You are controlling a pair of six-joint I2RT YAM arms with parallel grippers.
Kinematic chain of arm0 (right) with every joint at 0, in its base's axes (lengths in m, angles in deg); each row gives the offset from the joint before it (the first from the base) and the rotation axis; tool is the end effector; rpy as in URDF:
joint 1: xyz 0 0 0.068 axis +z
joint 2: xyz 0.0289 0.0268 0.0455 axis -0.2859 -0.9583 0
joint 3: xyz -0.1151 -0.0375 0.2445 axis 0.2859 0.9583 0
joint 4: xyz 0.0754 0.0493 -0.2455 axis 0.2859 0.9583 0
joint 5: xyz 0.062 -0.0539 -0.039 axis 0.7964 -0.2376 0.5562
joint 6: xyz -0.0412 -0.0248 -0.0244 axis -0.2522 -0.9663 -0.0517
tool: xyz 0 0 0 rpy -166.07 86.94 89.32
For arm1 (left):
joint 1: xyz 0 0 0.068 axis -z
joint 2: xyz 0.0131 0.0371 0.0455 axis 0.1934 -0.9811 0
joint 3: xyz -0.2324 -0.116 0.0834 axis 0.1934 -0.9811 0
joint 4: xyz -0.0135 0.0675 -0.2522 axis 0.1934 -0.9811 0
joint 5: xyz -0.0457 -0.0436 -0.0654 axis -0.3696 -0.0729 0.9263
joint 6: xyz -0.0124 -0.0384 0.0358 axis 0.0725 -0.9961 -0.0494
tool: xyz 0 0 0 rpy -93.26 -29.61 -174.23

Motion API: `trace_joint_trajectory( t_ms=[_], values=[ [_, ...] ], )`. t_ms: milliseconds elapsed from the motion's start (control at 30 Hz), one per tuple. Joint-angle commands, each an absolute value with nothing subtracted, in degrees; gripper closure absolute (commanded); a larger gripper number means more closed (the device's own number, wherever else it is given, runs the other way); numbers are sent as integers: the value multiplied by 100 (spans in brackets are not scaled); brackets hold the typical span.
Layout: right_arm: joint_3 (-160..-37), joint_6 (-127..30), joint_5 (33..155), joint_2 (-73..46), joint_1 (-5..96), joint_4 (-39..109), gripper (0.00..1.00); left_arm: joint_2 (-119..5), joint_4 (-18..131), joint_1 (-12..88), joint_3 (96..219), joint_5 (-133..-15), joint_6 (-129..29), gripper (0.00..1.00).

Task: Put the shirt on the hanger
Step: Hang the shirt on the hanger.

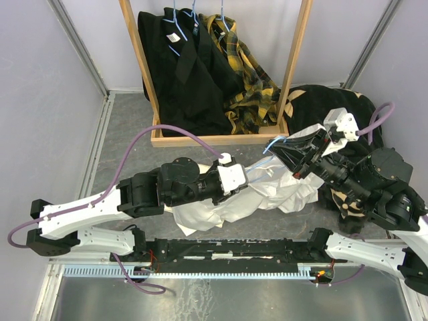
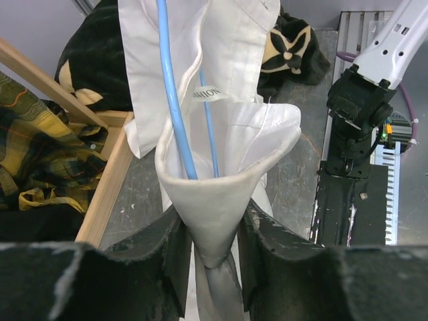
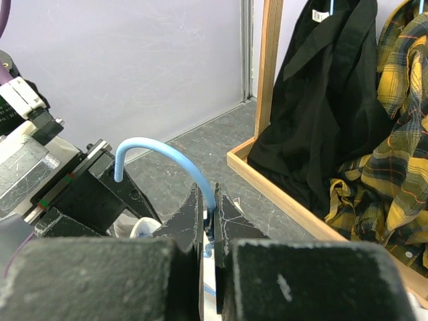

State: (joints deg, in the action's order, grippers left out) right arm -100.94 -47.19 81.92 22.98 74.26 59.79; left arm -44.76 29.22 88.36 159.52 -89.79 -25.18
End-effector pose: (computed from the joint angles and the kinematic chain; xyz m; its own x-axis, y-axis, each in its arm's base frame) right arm 0.0626 0.0937 0.5001 -0.0417 0.2009 -0.9787 -0.8027 0.5765 0.1525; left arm 0.0566 -0.2292 0.4283 0.1630 0.3058 -0.9381 0.9271 0.2779 0.2517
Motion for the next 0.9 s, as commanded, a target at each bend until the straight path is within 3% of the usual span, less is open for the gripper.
trace_joint_trajectory(
  t_ms=[0, 200, 267, 367, 433, 600, 667, 867],
  values=[
    [-10014, -4528, 8229, 2286, 7433, 5395, 100, -4484, 3411, 8823, 16212, -9029, -2282, 65],
    [-9906, -4420, 8240, 2275, 7435, 5271, 100, -4480, 3451, 8828, 16195, -9162, -2293, 83],
    [-9905, -4424, 8184, 2276, 7434, 5301, 100, -4448, 3425, 8826, 16168, -9204, -2330, 95],
    [-9951, -4477, 8065, 2300, 7434, 5430, 99, -4293, 3359, 8823, 16066, -9299, -2420, 97],
    [-10002, -4582, 8059, 2341, 7436, 5553, 92, -4156, 3302, 8830, 15989, -9403, -2504, 97],
    [-10272, -5010, 8586, 2372, 7429, 6189, 57, -3835, 2949, 8826, 15900, -9483, -2725, 97],
    [-10394, -5113, 8479, 2368, 7435, 6618, 51, -3681, 2873, 8823, 15809, -9493, -2814, 97],
    [-10732, -5243, 7595, 2265, 7433, 8030, 44, -3471, 2667, 8826, 15650, -9555, -2953, 97]
  ],
)
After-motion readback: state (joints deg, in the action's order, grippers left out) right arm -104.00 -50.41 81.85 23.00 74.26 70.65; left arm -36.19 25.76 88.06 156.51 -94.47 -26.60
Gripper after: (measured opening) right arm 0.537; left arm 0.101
